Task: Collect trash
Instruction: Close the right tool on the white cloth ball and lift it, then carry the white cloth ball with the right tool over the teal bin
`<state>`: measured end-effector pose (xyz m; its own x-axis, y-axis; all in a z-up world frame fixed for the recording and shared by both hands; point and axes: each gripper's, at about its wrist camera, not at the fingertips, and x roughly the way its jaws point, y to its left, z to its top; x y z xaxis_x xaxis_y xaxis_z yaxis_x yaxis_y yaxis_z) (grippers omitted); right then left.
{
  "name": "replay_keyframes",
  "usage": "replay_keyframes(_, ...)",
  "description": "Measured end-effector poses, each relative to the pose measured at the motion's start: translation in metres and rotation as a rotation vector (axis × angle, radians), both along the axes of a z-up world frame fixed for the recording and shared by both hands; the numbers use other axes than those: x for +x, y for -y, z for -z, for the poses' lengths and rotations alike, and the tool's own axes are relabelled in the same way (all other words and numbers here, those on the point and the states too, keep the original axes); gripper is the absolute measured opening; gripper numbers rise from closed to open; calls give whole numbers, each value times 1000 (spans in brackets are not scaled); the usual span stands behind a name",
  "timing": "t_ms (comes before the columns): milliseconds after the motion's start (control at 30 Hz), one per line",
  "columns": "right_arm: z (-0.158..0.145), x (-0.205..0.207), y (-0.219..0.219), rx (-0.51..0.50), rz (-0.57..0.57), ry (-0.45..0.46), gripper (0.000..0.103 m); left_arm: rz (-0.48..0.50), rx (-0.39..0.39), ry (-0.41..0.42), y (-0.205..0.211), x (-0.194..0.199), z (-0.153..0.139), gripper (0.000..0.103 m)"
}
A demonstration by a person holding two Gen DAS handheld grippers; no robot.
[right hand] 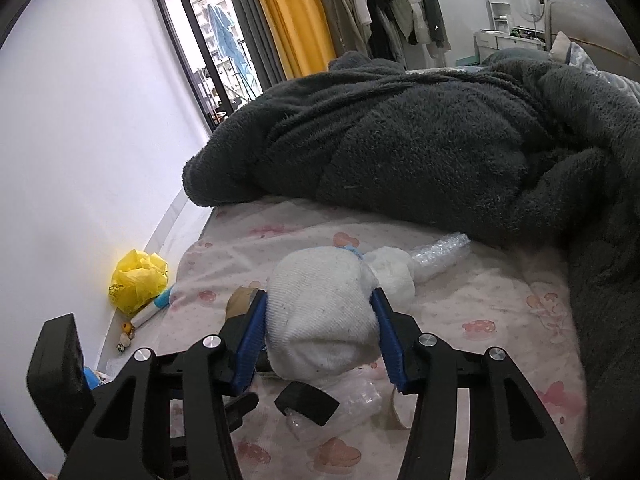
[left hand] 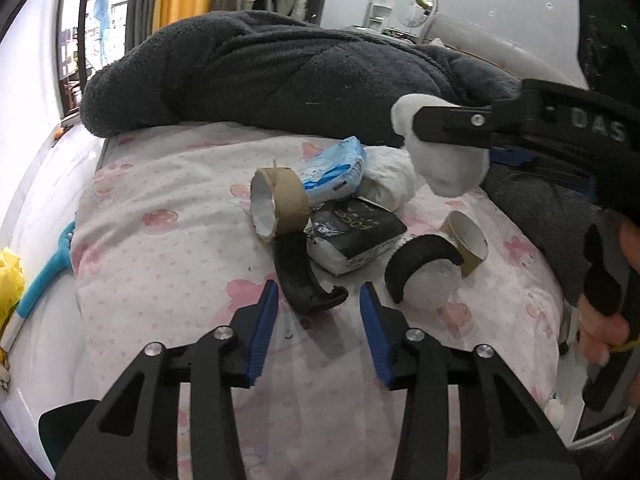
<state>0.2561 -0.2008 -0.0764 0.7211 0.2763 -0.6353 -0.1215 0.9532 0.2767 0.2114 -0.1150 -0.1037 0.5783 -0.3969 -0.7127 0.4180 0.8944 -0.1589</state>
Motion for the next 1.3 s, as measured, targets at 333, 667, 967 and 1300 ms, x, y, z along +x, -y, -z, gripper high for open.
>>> replay_keyframes(333, -5, -4, -6, 15, -10, 20, 52, -15, -16, -4, -8, -2, -7, 20)
replay_keyframes(667, -18, -5, -46, 48, -75, 58, 53, -38, -20, 27, -56, -18, -21, 20)
replay_keyframes(967, -19, -4, -112, 17, -207, 60, 53, -136, 9, 0, -120, -24, -14, 20)
replay_keyframes(1300, -15, -2, -182, 30, -315, 42, 53, -234, 56, -109, -194, -34, 22, 20)
